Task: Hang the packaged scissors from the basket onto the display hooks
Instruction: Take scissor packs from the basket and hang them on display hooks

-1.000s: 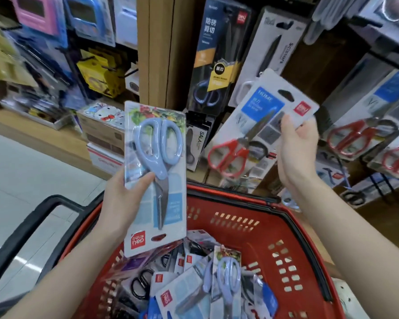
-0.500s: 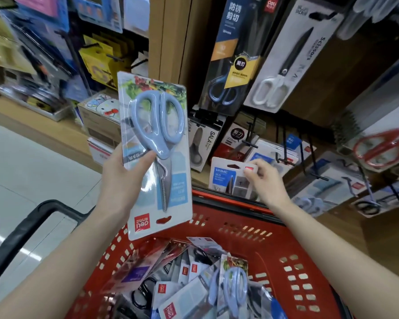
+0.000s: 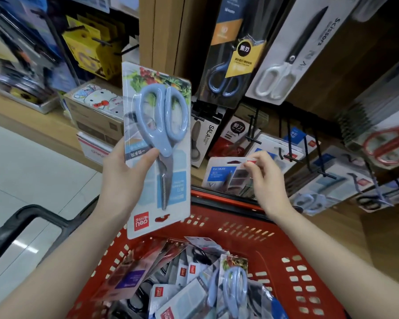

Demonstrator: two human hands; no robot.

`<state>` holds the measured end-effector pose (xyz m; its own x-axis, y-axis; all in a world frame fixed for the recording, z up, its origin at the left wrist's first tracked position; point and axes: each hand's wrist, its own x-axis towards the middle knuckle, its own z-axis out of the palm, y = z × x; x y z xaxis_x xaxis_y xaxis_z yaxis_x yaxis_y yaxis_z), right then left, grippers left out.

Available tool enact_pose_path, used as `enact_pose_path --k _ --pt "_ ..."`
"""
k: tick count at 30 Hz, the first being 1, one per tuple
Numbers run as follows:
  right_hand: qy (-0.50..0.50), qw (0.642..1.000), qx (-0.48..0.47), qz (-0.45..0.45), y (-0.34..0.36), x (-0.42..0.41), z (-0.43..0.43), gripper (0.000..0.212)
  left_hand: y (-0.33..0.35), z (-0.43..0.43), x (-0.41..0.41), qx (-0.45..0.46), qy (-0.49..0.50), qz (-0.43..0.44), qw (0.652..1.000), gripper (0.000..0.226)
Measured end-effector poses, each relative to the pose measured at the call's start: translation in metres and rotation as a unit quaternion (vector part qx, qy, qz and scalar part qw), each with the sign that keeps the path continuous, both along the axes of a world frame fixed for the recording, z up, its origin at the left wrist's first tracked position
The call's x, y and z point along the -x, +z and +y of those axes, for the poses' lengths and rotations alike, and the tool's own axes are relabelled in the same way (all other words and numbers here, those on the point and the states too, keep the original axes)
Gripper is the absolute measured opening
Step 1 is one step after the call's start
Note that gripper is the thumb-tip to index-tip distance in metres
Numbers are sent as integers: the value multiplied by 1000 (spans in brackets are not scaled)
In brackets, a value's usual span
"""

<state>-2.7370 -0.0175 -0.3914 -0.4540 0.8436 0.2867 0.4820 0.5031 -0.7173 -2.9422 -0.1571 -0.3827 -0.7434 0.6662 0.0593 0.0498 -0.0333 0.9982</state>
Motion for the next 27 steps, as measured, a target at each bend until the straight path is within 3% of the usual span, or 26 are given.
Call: enact_pose_path --k 5,8,13,20,27 --pt "16 985 -127 115 41 -25 -26 16 16 9 -18 -12 -32 139 990 27" --pt "6 978 -116 173 72 -33 -31 22 32 18 -37 -11 -81 181 980 27" --pt "-15 978 -77 191 102 -45 -29 20 52 31 -76 -16 -179 191 965 33" --pt "-51 967 -104 228 130 -76 -35 16 71 34 -116 -47 -182 149 971 26" --pt "-93 973 65 200 123 -113 -41 3 86 26 -160 -25 -191 20 981 15"
